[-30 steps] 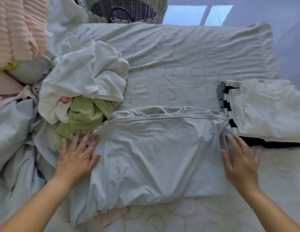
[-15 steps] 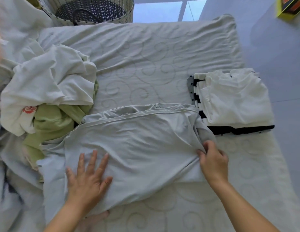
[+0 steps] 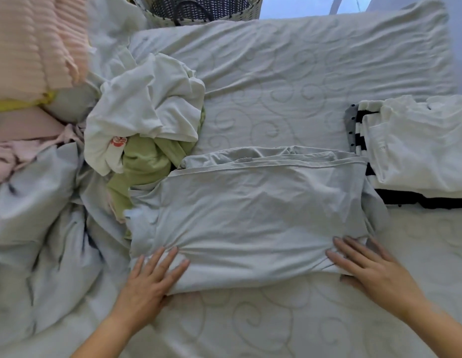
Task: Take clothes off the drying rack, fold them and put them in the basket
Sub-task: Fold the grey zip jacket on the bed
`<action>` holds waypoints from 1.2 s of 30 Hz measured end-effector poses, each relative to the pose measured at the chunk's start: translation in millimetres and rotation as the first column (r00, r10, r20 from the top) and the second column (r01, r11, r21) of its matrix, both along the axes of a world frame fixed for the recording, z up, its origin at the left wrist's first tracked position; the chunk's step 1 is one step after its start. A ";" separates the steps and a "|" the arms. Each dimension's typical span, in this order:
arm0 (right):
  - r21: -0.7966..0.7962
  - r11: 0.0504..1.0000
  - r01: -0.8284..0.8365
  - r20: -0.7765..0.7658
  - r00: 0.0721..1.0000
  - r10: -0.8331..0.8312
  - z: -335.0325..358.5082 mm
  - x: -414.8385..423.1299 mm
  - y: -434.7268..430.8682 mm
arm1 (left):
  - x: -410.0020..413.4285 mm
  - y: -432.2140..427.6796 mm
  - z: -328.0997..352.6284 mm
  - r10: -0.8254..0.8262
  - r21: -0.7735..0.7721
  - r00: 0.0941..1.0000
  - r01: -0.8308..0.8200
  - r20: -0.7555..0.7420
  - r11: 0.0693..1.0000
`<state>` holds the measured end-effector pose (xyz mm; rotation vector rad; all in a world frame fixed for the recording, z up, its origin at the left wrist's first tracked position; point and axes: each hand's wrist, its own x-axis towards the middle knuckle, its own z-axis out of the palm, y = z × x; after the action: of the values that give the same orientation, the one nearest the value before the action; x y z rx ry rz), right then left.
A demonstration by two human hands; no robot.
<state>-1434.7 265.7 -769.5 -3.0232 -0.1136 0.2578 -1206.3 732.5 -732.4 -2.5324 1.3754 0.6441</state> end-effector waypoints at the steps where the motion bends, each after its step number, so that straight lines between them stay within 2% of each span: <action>1: -0.018 0.999 -0.036 0.024 0.999 0.036 0.8 4.8 -7.4 | 6.5 1.4 0.2 0.003 -0.007 1.000 -0.003 -0.015 1.000; 3: -0.049 0.996 -0.073 0.119 0.990 0.078 5.1 19.0 -14.8 | 15.8 -1.1 3.2 -0.003 0.016 0.998 0.004 -0.068 1.000; 6: -0.062 0.998 -0.003 0.244 0.970 0.018 18.0 34.5 -15.6 | 20.3 -2.9 8.0 -0.008 -0.042 0.998 0.005 -0.059 0.999; 9: -0.048 0.995 0.085 0.120 0.990 -0.079 35.2 31.7 -22.9 | 22.4 10.2 12.7 0.017 -0.016 0.997 -0.018 -0.072 1.000; 12: -0.054 0.997 0.063 0.000 0.998 -0.063 39.7 21.5 -16.0 | 17.3 26.2 12.2 0.070 -0.016 0.996 -0.070 -0.046 0.997; 14: -0.057 0.996 0.064 -0.102 0.992 -0.069 43.3 20.3 4.2 | 5.1 31.6 15.9 0.198 -0.063 0.978 -0.202 -0.071 0.977; 15: -0.054 0.995 0.087 -0.143 0.985 -0.094 47.2 20.9 17.4 | -3.6 31.8 18.2 0.335 -0.132 0.935 -0.349 -0.117 0.928; 16: -0.032 0.993 0.116 -0.145 0.982 -0.120 49.0 21.5 32.0 | -12.0 28.9 21.3 0.507 -0.214 0.842 -0.538 -0.185 0.815; 17: 0.001 0.987 0.160 -0.164 0.974 -0.158 52.2 24.3 49.8 | -19.0 23.1 22.7 0.668 -0.271 0.690 -0.724 -0.279 0.635; 18: 0.040 0.979 0.201 -0.167 0.967 -0.192 51.5 27.7 67.4 | -23.7 14.8 23.0 0.773 -0.303 0.505 -0.860 -0.385 0.411; 19: 0.078 0.967 0.241 -0.185 0.957 -0.223 51.3 34.0 86.2 | -26.1 4.7 23.2 0.821 -0.284 0.315 -0.939 -0.475 0.196; 20: 0.115 0.956 0.269 -0.187 0.951 -0.245 49.5 41.0 105.3 | -26.9 -5.6 23.2 0.837 -0.242 0.159 -0.970 -0.524 0.032; 23: 0.224 0.910 0.349 -0.189 0.932 -0.311 46.0 68.5 159.4 | -25.3 -31.7 23.1 0.814 -0.134 -0.184 -0.943 -0.551 -0.304; 25: 0.282 0.875 0.394 -0.169 0.918 -0.359 46.1 85.2 188.3 | -25.2 -42.3 22.6 0.768 -0.098 -0.307 -0.898 -0.562 -0.430; 27: 0.318 0.857 0.405 -0.144 0.914 -0.378 48.4 97.6 208.3 | -26.8 -46.9 23.5 0.785 -0.099 -0.320 -0.896 -0.531 -0.433; 31: 0.263 0.908 0.327 -0.144 0.944 -0.298 48.2 107.6 220.6 | -29.5 -43.3 29.6 0.849 -0.202 -0.131 -0.942 -0.512 -0.267; 33: 0.194 0.949 0.249 -0.170 0.961 -0.218 44.0 108.4 217.7 | -27.8 -39.7 30.2 0.850 -0.249 -0.064 -0.942 -0.523 -0.224; 36: 0.124 0.969 0.212 -0.243 0.954 -0.177 37.7 108.2 210.5 | -18.0 -40.0 31.2 0.781 -0.194 -0.163 -0.919 -0.603 -0.343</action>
<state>-1326.5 476.2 -731.8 -2.8040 0.1769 0.5513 -1224.4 692.6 -701.2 -3.7499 -1.3624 0.6209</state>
